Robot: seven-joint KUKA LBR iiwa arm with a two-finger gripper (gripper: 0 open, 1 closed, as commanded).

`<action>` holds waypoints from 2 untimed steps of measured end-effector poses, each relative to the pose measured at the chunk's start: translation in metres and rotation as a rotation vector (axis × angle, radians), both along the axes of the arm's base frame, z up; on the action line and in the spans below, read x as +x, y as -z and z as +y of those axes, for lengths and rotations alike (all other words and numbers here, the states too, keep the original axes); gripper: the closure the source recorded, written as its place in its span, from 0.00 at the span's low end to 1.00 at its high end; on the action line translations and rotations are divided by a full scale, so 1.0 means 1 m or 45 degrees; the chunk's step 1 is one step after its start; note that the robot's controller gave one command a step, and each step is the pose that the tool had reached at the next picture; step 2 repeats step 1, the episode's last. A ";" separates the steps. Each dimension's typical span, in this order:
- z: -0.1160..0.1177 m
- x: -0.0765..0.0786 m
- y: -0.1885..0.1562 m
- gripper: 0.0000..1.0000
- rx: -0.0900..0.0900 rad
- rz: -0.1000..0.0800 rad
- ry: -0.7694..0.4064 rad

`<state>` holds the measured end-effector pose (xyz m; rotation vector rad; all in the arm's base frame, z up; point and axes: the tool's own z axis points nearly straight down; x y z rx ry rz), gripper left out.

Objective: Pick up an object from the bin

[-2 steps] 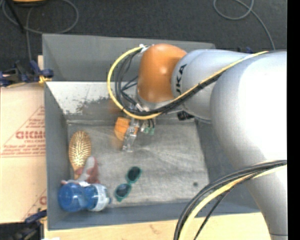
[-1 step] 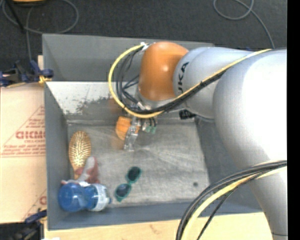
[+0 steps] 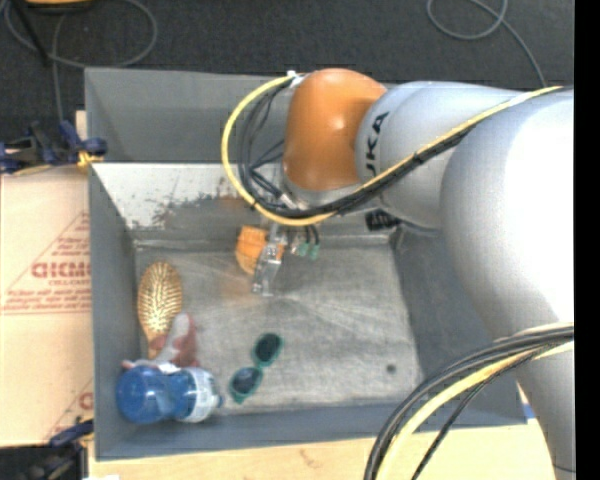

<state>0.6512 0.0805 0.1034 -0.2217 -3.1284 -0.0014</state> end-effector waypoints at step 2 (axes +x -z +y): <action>0.000 0.002 -0.030 1.00 0.000 -0.008 0.000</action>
Offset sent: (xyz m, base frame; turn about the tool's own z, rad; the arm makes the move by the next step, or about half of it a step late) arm -0.0001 -0.0001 0.0085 0.0000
